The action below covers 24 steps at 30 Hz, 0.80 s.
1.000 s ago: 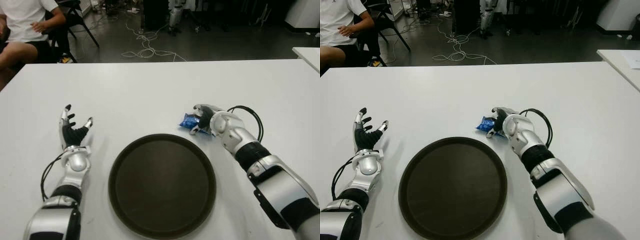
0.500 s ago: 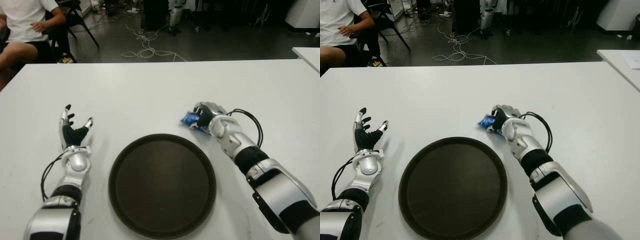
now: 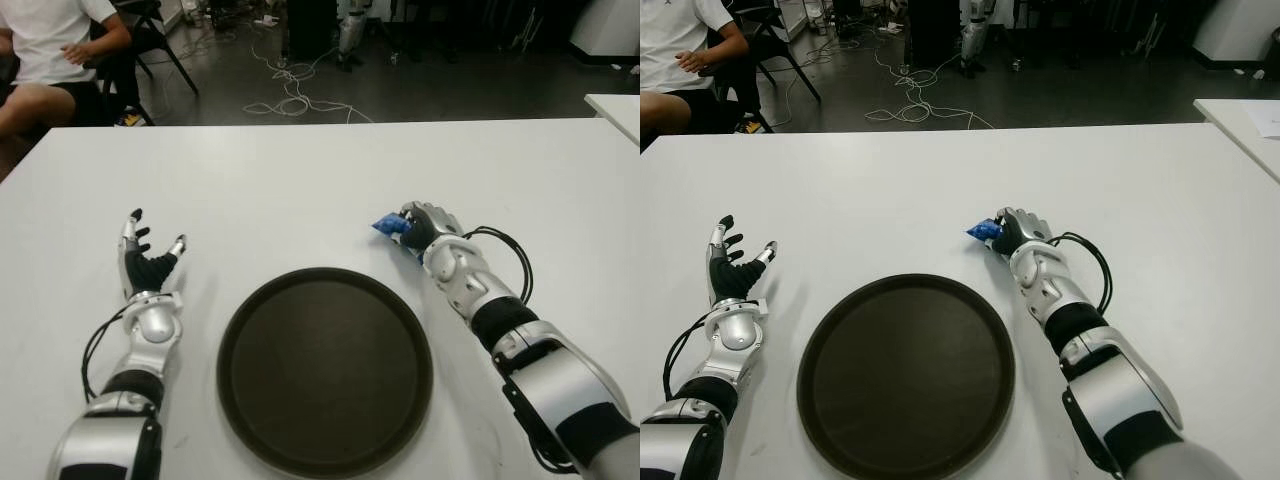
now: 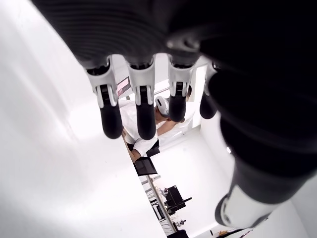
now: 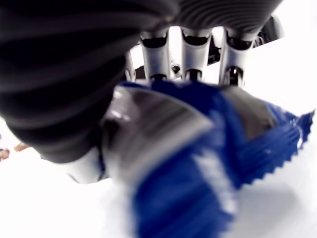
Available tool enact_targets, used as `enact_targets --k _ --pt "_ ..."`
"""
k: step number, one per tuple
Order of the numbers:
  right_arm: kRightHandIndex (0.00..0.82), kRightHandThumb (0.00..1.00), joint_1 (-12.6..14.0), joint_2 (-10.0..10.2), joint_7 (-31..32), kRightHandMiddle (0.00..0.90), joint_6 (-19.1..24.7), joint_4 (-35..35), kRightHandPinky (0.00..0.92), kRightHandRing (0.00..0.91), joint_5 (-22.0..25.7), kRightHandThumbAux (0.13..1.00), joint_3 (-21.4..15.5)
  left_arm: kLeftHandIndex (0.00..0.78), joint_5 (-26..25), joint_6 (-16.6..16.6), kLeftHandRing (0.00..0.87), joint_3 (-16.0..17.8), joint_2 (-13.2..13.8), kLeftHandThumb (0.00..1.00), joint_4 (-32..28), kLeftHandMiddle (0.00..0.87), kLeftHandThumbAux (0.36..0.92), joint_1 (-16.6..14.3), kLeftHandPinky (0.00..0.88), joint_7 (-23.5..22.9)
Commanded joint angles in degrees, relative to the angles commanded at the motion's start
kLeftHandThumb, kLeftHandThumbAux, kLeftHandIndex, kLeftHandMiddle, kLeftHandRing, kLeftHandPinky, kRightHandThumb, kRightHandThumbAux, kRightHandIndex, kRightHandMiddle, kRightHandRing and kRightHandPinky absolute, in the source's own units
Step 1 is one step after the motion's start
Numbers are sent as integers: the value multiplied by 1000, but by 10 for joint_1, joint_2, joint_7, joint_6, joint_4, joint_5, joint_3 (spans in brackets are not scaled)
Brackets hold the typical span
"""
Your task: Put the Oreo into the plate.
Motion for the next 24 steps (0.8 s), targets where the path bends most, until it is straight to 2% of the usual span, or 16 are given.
enact_targets --k 7,11,24 --pt "435 683 2 2 3 760 -5 -6 760 771 16 734 -15 112 -1 -1 144 0 0 265 0 118 780 0 221 -3" --pt "436 682 3 3 7 761 -7 -11 768 780 27 734 -22 110 2 -1 141 -1 0 239 0 110 777 0 222 3" --pt "437 683 5 6 11 765 0 -18 771 781 34 734 -35 112 11 -3 131 -7 3 214 4 107 787 -1 182 15"
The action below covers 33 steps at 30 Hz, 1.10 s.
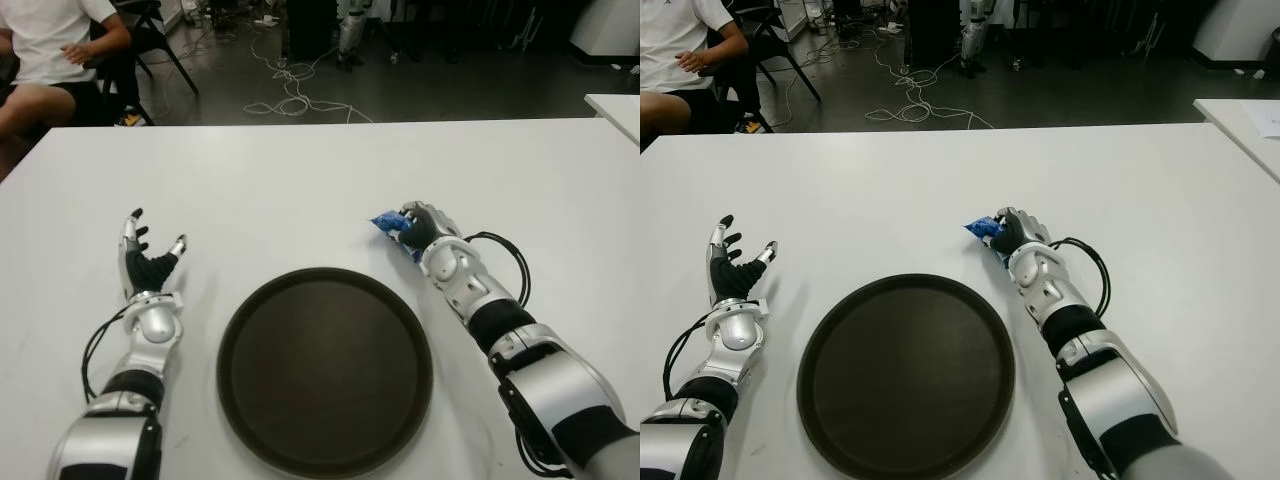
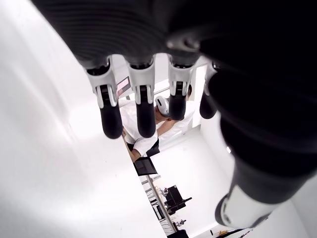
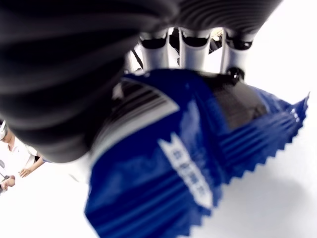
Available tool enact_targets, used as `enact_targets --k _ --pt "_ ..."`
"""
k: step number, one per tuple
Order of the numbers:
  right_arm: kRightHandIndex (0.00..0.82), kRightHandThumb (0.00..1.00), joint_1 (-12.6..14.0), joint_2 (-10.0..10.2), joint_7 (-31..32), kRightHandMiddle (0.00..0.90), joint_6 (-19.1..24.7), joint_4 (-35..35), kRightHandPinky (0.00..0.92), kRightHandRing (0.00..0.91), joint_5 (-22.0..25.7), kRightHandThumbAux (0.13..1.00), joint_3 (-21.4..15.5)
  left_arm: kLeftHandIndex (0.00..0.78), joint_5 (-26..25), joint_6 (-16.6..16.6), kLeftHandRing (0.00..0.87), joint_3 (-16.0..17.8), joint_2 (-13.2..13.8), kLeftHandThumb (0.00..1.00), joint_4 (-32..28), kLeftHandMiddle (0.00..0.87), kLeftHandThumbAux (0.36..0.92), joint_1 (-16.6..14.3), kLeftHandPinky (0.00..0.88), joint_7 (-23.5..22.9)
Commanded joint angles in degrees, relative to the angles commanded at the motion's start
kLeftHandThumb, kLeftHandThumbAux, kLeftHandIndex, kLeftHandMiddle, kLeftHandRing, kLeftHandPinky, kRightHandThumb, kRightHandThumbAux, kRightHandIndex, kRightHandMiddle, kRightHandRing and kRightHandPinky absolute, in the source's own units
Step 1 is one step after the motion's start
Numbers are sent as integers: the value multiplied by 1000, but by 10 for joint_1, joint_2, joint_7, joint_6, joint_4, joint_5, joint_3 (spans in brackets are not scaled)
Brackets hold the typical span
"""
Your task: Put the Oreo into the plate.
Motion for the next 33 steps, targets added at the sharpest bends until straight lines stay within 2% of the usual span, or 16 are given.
enact_targets --k 8,13,17,22,29,33 --pt "436 683 4 -1 1 767 -1 -8 771 783 10 734 -8 112 -1 -4 137 -1 -1 205 1 112 795 0 197 1" --pt "436 683 8 -2 -1 770 -4 -16 768 779 16 734 -17 114 -2 -6 158 -1 -2 235 1 120 792 1 246 1" --pt "437 685 13 -2 -9 773 -15 -23 769 779 24 733 -28 118 -2 -6 150 -2 -2 253 2 113 790 1 235 1" --pt "437 691 30 -2 -27 785 -58 -40 785 790 49 730 -55 117 -4 -5 142 0 -3 242 2 112 778 1 203 -2" --pt "438 693 55 -6 -32 793 -81 -89 798 800 55 728 -64 114 -5 -5 149 0 -3 239 1 124 780 1 199 -2" --pt "438 695 79 -5 -27 787 -104 -131 799 800 67 727 -73 112 -6 -2 144 0 -4 231 1 123 776 1 190 -2"
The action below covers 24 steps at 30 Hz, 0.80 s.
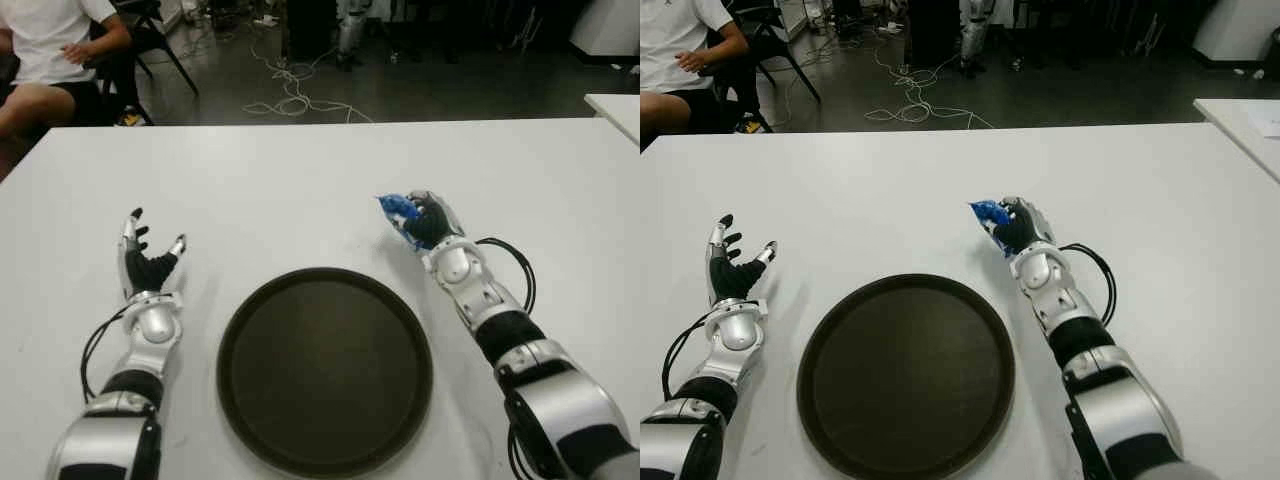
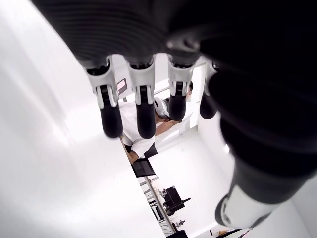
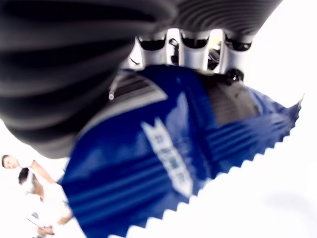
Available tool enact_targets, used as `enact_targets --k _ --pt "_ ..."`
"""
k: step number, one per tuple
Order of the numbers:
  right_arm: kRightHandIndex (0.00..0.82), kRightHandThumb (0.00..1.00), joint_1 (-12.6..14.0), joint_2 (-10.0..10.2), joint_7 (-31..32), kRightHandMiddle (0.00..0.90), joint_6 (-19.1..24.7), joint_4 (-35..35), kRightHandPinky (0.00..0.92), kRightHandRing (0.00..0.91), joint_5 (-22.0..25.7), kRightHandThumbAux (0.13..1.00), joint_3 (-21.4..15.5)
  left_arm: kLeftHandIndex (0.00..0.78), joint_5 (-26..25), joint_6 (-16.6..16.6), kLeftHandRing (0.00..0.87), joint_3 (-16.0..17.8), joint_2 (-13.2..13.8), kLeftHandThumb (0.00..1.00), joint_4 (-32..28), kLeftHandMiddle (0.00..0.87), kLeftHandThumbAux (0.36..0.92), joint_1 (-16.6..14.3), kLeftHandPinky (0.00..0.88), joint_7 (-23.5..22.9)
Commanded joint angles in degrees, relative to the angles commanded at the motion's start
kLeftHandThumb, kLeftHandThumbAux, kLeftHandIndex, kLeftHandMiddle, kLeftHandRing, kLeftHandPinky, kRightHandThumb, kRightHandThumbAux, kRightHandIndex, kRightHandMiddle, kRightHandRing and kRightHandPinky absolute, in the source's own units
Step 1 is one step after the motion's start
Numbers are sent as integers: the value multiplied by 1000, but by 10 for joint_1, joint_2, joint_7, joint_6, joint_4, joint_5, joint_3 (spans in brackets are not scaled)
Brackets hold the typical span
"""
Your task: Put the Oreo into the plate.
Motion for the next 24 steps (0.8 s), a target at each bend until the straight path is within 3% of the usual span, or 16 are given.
enact_targets --k 9,24 --pt "437 697 25 16 23 779 -27 -49 796 794 47 727 -29 112 -1 0 128 0 1 246 -1 106 776 1 181 -3" --pt "437 700 55 23 97 769 -22 -121 785 784 98 724 -49 114 -3 2 139 1 1 252 -1 115 785 0 202 -5"
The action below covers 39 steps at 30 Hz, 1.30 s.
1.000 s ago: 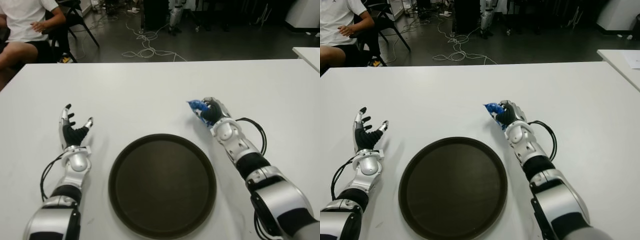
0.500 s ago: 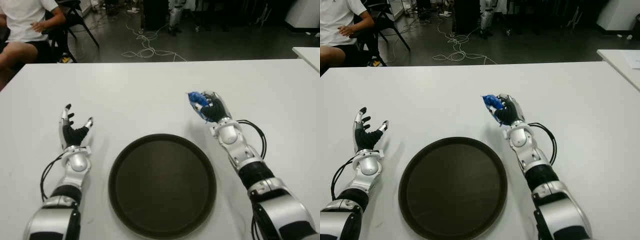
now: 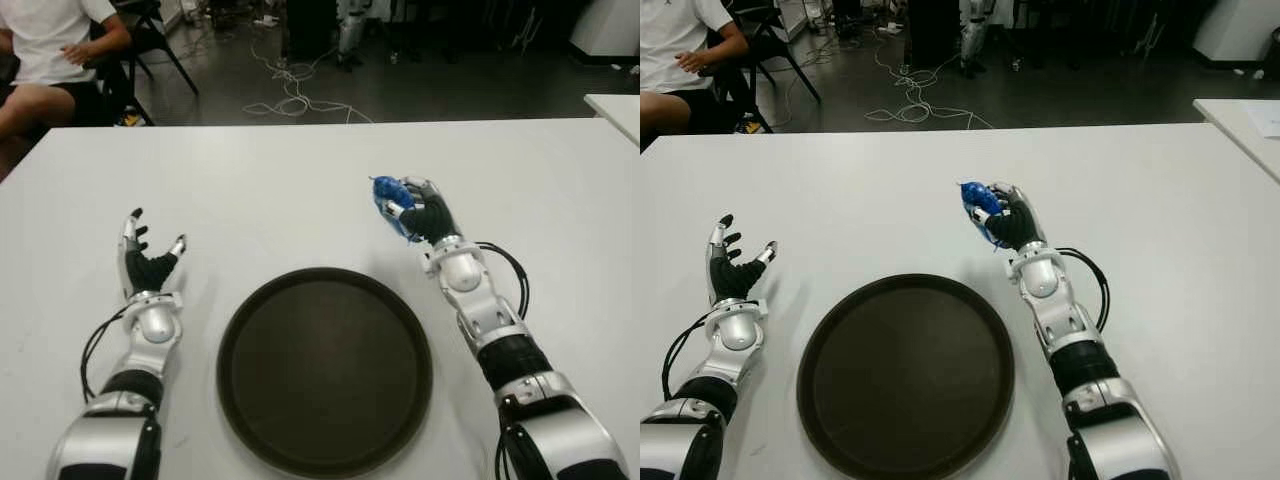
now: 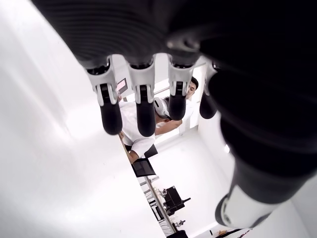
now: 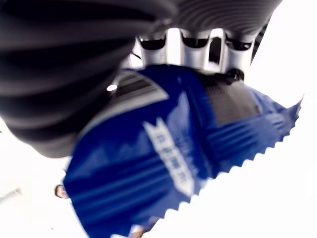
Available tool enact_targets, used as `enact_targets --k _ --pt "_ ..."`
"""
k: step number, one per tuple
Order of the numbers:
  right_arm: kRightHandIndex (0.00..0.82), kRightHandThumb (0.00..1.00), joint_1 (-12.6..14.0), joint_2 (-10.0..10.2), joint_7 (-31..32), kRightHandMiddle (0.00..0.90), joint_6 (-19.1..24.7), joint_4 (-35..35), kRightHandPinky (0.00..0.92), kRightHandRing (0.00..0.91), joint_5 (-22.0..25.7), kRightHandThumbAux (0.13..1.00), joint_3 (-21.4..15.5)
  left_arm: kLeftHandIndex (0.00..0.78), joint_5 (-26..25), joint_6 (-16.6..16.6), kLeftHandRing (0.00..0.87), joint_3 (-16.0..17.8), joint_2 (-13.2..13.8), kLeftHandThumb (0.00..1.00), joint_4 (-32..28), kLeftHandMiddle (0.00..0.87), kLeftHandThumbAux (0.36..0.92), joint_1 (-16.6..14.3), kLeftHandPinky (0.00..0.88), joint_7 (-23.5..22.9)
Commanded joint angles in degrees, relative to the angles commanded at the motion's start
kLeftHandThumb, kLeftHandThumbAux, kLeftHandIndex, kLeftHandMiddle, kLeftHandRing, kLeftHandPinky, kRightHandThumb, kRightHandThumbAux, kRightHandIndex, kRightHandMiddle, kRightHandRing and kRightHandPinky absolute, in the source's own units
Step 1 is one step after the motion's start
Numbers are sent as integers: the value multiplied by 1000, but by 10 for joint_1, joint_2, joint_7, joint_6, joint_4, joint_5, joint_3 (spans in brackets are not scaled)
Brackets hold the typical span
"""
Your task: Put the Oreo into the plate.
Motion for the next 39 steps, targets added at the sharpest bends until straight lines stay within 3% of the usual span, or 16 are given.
enact_targets --k 15,28,39 --pt "438 698 1 4 17 791 35 -15 800 802 -4 725 -1 114 0 -1 153 0 2 246 2 125 774 0 226 0" --pt "439 696 17 5 40 817 6 -8 821 827 -29 724 38 114 -4 -6 127 3 0 279 0 95 797 1 195 -4" --pt "439 691 35 2 88 824 0 -29 830 834 -27 724 57 112 0 -3 134 1 0 234 0 105 788 1 194 -3"
